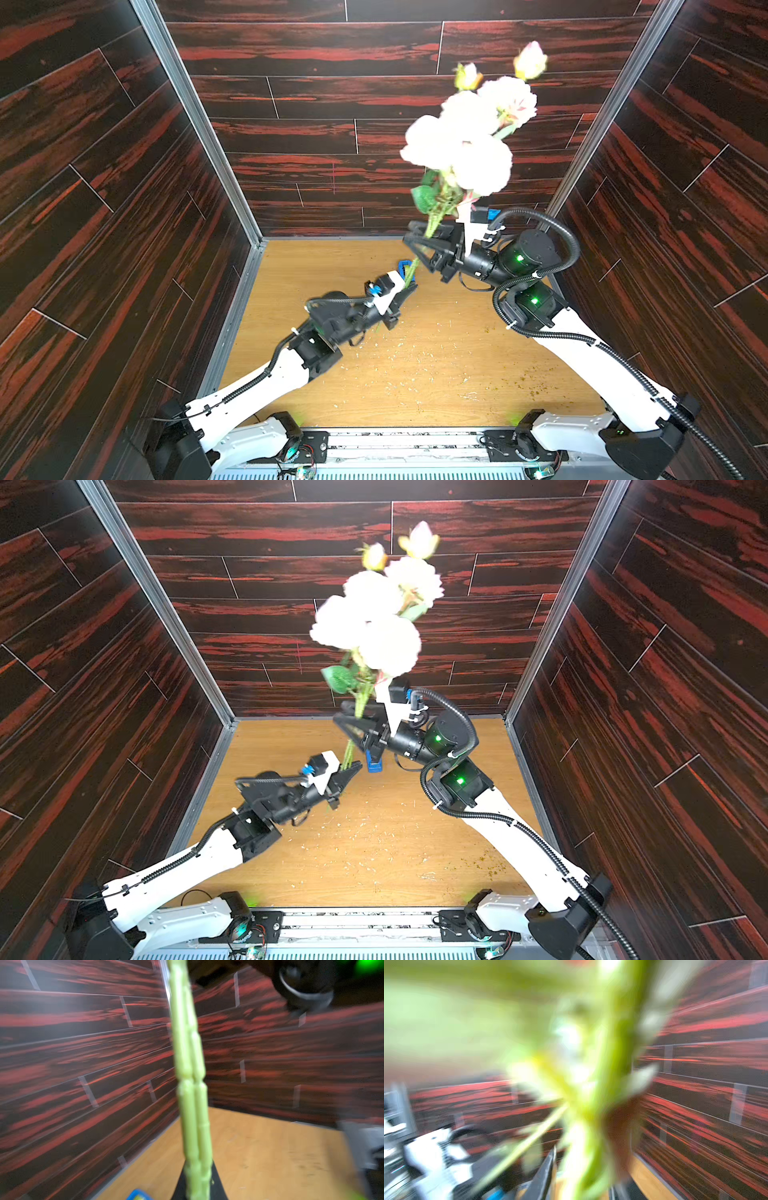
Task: Wrap bouquets with tape
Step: Wrap the tape around the bouquet.
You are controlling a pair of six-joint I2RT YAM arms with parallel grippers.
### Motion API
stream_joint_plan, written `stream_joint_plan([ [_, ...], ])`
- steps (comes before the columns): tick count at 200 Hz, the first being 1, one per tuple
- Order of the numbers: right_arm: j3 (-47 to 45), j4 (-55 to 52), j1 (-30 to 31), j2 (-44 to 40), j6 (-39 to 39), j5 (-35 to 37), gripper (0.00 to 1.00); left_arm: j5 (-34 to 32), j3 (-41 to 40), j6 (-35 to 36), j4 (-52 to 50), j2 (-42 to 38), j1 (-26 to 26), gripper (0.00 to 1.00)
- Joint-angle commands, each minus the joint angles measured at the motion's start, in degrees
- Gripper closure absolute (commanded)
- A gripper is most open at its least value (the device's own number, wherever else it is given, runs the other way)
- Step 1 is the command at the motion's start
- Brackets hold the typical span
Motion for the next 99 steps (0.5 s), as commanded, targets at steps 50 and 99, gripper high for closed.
stream_joint_plan([
  [50,1.3,-2.7,0.4,4.4,4.8,15.4,0.85,-34.5,2.3,20.4,6.1,4.2,-6.1,1.0],
  [99,1.3,0.9,0.9,6.0,5.3,10.9,1.0,-41.0,3.8,16.7,6.5,6.1,-6.5,0.61],
])
